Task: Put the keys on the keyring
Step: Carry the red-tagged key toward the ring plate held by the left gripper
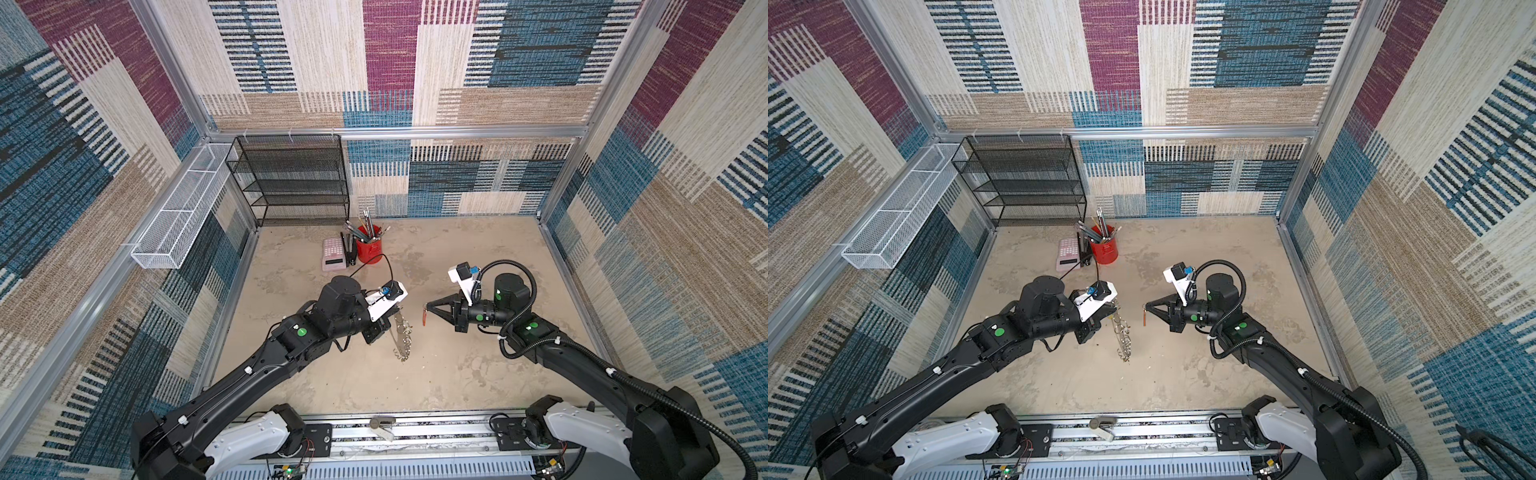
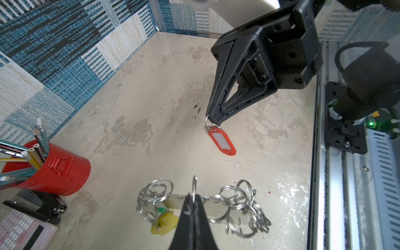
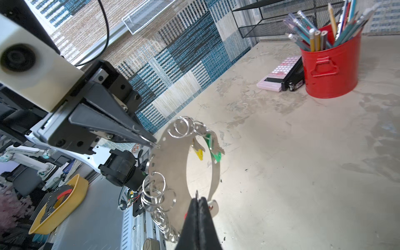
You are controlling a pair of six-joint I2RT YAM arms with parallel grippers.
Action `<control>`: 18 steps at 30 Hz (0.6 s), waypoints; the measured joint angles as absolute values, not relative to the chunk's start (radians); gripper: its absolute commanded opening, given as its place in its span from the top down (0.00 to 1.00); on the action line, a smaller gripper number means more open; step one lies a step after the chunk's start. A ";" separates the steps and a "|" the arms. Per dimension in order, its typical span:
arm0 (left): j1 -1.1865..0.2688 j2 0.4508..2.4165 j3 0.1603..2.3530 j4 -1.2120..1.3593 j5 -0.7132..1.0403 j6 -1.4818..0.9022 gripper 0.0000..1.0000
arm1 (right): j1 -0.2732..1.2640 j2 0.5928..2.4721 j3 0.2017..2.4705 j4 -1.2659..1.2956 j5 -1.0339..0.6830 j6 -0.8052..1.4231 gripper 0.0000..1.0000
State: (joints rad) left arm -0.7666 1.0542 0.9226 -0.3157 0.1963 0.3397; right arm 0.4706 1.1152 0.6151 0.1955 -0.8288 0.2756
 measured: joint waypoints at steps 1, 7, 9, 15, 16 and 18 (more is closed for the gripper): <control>-0.772 1.061 0.918 -0.303 0.183 0.351 1.00 | 0.476 1.121 0.616 0.199 -0.831 0.271 1.00; -0.787 1.078 0.901 -0.257 0.133 0.397 1.00 | 0.501 1.162 0.625 0.221 -0.855 0.257 1.00; -0.790 1.085 0.900 -0.244 0.125 0.405 1.00 | 0.507 1.173 0.632 0.228 -0.863 0.250 1.00; -0.794 1.095 0.899 -0.230 0.109 0.418 1.00 | 0.518 1.194 0.649 0.249 -0.884 0.235 1.00; -0.794 1.095 0.899 -0.228 0.109 0.418 1.00 | 0.520 1.198 0.651 0.250 -0.888 0.234 1.00; -0.794 1.098 0.900 -0.224 0.110 0.418 1.00 | 0.524 1.205 0.656 0.254 -0.891 0.233 1.00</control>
State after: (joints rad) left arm -0.7940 1.0977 0.8997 -0.2245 0.1101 0.4183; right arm 0.5236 1.2049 0.6559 0.2539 -0.8913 0.2329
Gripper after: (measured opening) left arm 0.048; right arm 0.051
